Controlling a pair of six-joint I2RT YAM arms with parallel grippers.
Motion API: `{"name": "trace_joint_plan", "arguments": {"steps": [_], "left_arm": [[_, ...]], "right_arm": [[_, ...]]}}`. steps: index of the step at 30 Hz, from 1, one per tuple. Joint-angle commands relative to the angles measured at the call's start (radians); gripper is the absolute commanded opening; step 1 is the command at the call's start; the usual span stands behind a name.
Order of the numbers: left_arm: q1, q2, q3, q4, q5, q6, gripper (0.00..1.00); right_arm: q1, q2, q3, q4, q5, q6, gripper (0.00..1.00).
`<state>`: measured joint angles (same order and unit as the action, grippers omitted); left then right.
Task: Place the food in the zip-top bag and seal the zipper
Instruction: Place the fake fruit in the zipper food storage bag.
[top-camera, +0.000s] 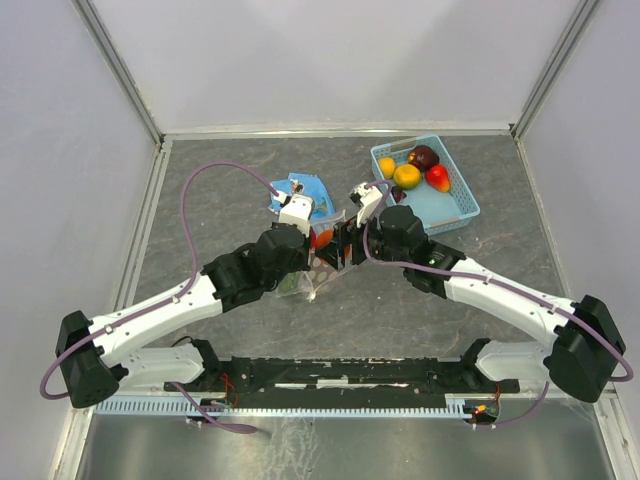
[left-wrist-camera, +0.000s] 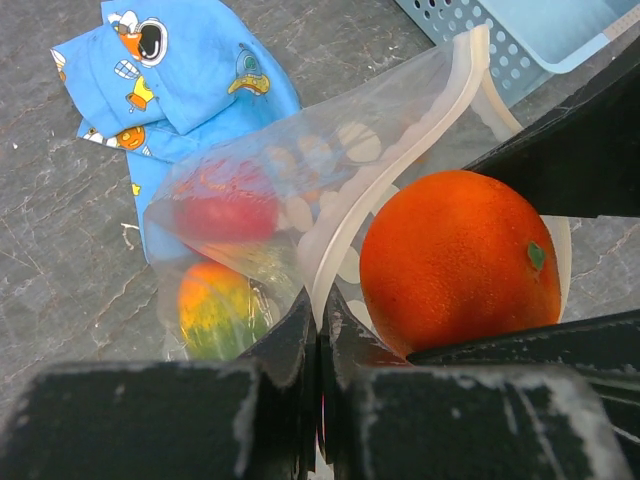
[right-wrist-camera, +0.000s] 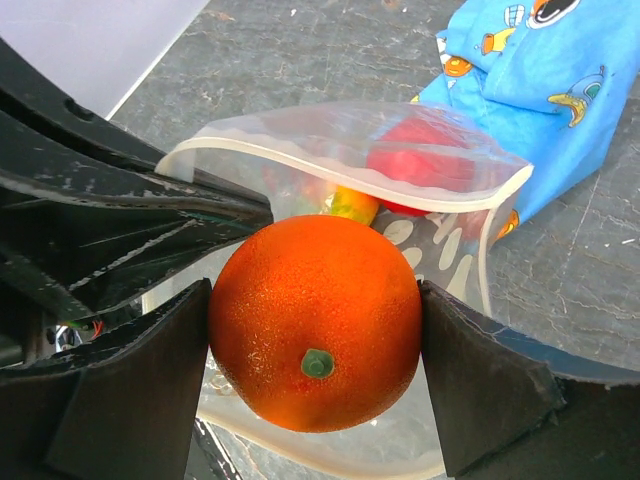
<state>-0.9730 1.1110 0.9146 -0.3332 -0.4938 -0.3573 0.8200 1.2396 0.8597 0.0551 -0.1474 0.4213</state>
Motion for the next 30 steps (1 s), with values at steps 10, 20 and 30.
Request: {"name": "trace_joint_plan", "arguments": {"steps": [10,20,30], "left_arm": [[-0.003,-0.016,0.002,0.063,0.013,0.022,0.03],[-0.004,-0.016,0.002,0.063,0.016,0.021,0.03],[-0.003,-0.020,0.001,0.062,0.014,0.021,0.03]], "right_arm": [[0.002,0.017,0.013,0.004,0.063,-0.020,0.88],[0.002,-0.004,0.010,-0.010,0.065,-0.017,0.92],[0.002,-0.115,0.032,-0.125,0.144,-0.039,0.90]]}}
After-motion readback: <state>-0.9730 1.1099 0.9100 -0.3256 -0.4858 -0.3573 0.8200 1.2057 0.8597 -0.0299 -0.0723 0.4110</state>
